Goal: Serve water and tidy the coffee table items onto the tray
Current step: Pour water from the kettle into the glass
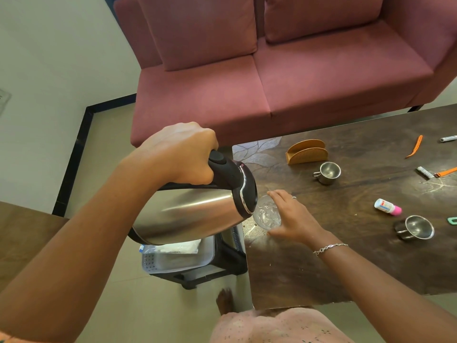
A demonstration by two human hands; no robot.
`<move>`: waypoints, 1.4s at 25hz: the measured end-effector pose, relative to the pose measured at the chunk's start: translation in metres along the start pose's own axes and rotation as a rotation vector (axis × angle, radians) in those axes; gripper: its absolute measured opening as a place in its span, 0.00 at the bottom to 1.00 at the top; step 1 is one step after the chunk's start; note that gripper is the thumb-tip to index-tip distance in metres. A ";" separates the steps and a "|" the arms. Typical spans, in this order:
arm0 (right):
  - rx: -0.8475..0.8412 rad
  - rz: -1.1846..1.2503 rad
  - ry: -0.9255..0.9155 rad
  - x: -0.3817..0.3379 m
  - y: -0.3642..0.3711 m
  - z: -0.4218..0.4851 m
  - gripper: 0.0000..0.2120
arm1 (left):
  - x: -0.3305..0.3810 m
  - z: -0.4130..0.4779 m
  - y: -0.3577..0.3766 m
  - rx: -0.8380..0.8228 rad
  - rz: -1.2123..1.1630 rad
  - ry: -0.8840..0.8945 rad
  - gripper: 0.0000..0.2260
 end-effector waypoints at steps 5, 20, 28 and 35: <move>0.012 0.005 -0.001 -0.001 -0.001 0.000 0.44 | 0.000 0.002 0.000 -0.001 0.008 0.002 0.02; 0.026 0.028 0.009 -0.001 0.000 -0.005 0.44 | 0.005 0.003 -0.001 -0.033 0.017 -0.032 0.02; 0.034 0.033 0.011 -0.003 0.003 -0.009 0.44 | 0.007 0.000 0.002 -0.028 0.029 -0.027 0.02; 0.030 0.029 0.008 -0.005 0.002 -0.008 0.44 | 0.008 0.000 0.004 -0.046 0.019 -0.034 0.02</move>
Point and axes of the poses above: each hand's wrist, its own z-axis towards the middle knuckle, its own y-axis out of the palm, x = y × z, the point moved 1 cm from there along z, towards the middle knuckle, and after that the axes turned 10 degrees about -z, right-handed, at the moved point
